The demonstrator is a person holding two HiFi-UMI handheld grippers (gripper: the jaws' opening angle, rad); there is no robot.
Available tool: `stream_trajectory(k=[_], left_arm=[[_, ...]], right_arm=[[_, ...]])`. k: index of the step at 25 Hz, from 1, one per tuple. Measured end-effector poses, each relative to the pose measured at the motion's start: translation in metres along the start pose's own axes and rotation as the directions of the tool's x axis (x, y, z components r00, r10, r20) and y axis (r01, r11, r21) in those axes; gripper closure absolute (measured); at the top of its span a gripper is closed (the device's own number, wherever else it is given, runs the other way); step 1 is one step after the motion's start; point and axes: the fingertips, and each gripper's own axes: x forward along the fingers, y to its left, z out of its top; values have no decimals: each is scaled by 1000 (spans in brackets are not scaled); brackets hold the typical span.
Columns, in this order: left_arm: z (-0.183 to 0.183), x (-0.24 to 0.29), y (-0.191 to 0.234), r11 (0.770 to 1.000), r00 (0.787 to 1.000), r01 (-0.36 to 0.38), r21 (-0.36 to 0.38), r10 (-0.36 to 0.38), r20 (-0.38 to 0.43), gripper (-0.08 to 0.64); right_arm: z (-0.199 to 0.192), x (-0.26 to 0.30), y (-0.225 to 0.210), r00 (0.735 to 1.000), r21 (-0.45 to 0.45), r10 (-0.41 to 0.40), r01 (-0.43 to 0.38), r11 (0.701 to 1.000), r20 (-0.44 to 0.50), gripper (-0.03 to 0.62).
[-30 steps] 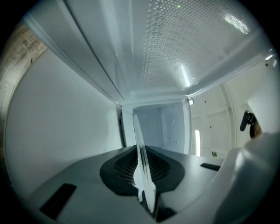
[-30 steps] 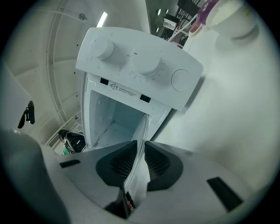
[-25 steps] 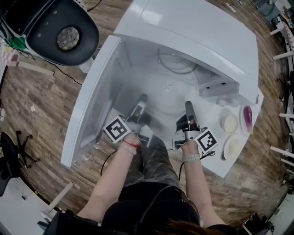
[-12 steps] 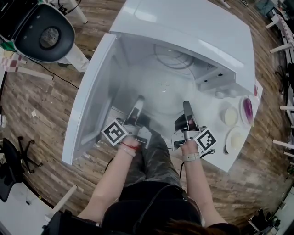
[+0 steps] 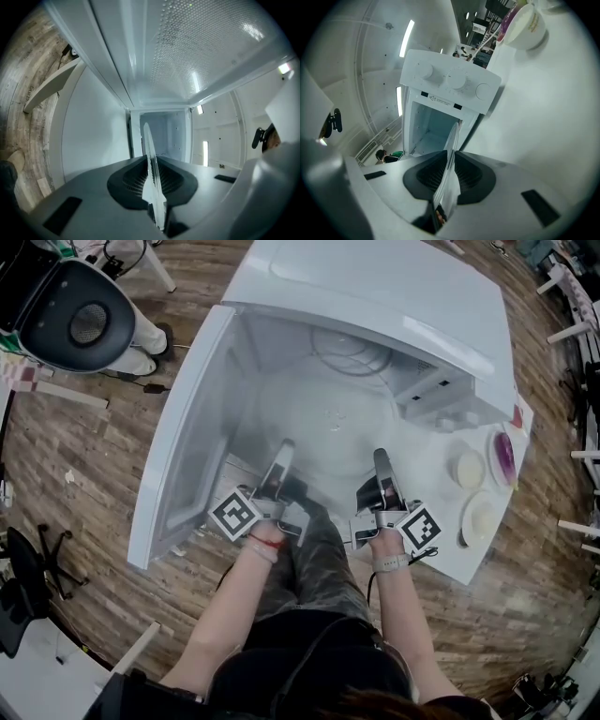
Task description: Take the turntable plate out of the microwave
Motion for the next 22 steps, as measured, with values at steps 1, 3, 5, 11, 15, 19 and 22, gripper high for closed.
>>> stream_trajectory(k=[1, 3, 5, 11, 15, 19, 22], left_arm=[[-1, -2, 0, 1000, 1000, 1, -4, -1, -1, 525], [-3, -4, -1, 1000, 1000, 2, -8, -2, -3, 526], [-5, -7, -2, 1000, 1000, 4, -7, -4, -8, 526], [-13, -15, -3, 1000, 1000, 8, -5, -8, -27, 525], [-20, -22, -2, 1000, 999, 8, -4, -8, -42, 526], [-29, -29, -2, 1000, 998, 7, -10, -8, -60, 526], [-36, -36, -1, 1000, 997, 8, -14, -9, -73, 526]], right_arm=[[-1, -2, 0, 1000, -1, 0, 0, 1000, 0, 528], [-2, -6, 1, 1000, -2, -1, 1, 1000, 2, 528], [-3, -10, 2, 1000, 5, -1, 1, 1000, 8, 528], [-6, -25, -1, 1000, 3, -6, 6, 1000, 23, 528], [-8, -36, -2, 999, 6, -8, 8, 1000, 37, 528], [-11, -51, -4, 998, 11, -16, 16, 1000, 54, 528], [-13, -63, -4, 998, 11, -22, 21, 1000, 67, 528]])
